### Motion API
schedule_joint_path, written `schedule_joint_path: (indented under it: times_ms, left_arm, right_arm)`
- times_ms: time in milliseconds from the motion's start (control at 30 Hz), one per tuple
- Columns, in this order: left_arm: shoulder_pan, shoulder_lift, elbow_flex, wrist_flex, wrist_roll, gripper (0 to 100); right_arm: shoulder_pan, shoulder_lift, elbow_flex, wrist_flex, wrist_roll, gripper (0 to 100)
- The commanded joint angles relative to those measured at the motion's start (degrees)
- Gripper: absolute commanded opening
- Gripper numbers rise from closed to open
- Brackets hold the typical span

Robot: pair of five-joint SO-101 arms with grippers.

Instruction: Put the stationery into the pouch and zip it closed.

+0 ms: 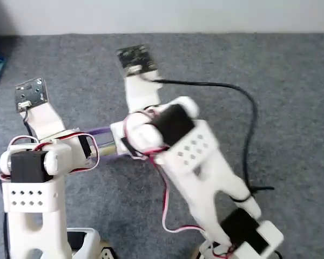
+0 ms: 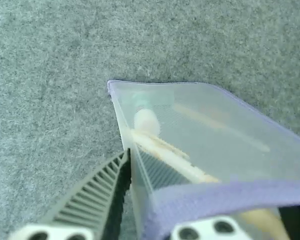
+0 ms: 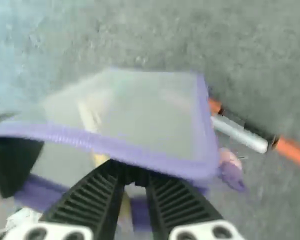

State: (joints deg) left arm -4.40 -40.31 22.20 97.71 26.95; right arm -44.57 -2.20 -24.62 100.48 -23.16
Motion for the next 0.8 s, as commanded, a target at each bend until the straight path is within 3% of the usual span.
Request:
schedule_joint_path:
  times_ms: [0,167,300,633,767]
  left_arm:
    - [-0.7,1.85,0.4,-0.18,0.53,1]
    - [-0.7,1.85,0.4,-0.18,0.53,1]
    - [-0.7,1.85,0.4,-0.26,0.53,1]
    - [-0.7,1.85,0.4,-0.18,0.53,1]
    - [-0.7,1.85,0.4,-0.18,0.53,1]
  right_arm:
    - [3.03,0.75,-4.13,1.45,-0.09,0.8]
    - [4.0,-5.49,-17.76,2.07,7.21,0.8]
    - [3.82,-10.15,-19.25,2.33,8.62,0.8]
    - [3.91,-15.43,-0.35,1.8,6.68,0.8]
    - [4.18,-10.95,7.38,-4.35,4.4,0.8]
